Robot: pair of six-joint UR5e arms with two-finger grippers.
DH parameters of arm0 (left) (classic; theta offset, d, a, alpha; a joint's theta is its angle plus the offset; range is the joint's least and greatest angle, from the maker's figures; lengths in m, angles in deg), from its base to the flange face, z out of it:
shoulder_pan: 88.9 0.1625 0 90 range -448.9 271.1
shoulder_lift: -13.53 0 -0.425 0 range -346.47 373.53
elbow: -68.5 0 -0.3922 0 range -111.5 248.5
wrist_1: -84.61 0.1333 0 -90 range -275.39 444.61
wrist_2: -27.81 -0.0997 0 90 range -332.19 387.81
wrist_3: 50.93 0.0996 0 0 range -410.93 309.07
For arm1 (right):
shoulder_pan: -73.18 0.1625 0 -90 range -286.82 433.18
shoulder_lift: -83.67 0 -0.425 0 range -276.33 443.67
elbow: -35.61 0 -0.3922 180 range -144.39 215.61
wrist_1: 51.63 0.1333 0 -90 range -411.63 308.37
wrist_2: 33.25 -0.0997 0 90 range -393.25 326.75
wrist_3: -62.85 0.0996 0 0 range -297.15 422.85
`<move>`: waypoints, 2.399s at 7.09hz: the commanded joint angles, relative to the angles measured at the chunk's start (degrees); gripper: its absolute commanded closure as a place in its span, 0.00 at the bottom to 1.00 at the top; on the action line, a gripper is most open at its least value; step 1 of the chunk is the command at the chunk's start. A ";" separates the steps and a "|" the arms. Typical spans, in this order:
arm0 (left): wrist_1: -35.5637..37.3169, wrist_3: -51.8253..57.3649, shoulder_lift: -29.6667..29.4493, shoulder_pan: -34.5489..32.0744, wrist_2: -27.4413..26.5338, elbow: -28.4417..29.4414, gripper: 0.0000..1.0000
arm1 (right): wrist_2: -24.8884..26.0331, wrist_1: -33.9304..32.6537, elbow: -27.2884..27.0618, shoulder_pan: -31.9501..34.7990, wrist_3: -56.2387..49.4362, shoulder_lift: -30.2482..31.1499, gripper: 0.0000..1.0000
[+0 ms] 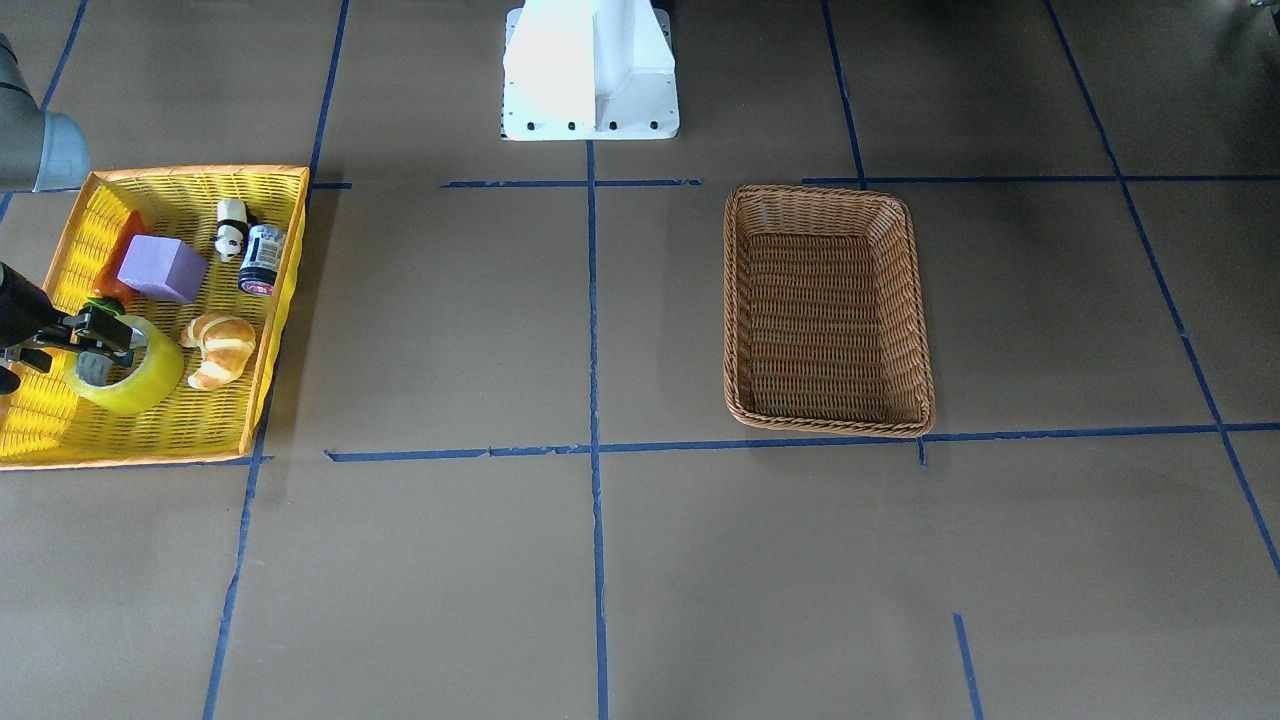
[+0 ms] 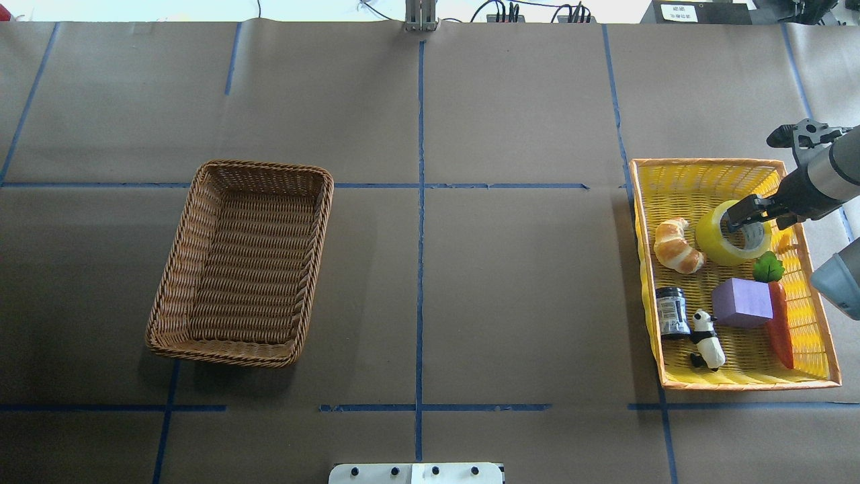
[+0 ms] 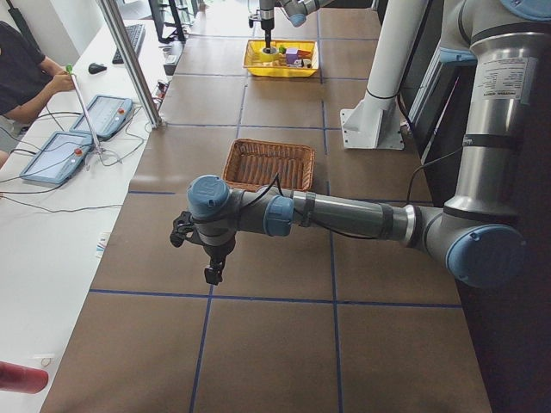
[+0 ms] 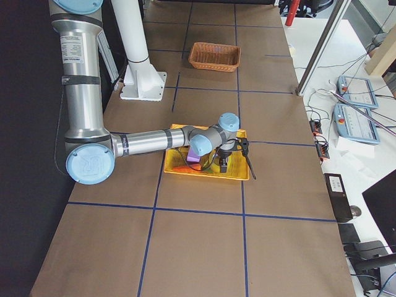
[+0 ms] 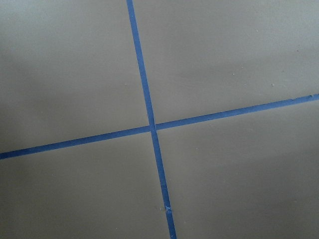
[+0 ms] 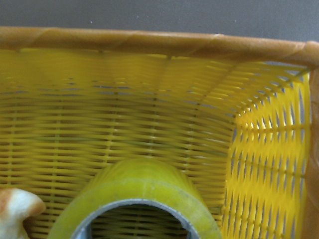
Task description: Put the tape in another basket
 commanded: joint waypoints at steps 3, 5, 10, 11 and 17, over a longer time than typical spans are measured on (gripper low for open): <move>-0.04 0.09 0.09 -0.07 -0.09 -0.59 0.00 | -0.13 -0.06 1.16 -0.26 -0.21 -0.15 0.51; -0.04 0.09 0.00 -0.07 0.00 -0.68 0.00 | -0.22 0.03 1.08 -0.26 -0.48 -0.42 0.85; 0.23 0.00 0.61 -0.07 0.00 -2.52 0.00 | -10.56 9.13 -0.24 10.70 -0.83 0.81 1.00; 0.31 0.00 0.70 -0.07 0.00 -2.79 0.00 | -12.24 11.69 -0.94 11.33 0.04 0.55 1.00; -4.39 -7.84 -1.57 6.41 0.00 -3.50 0.00 | 3.55 22.73 -8.50 -4.85 41.89 -13.33 0.99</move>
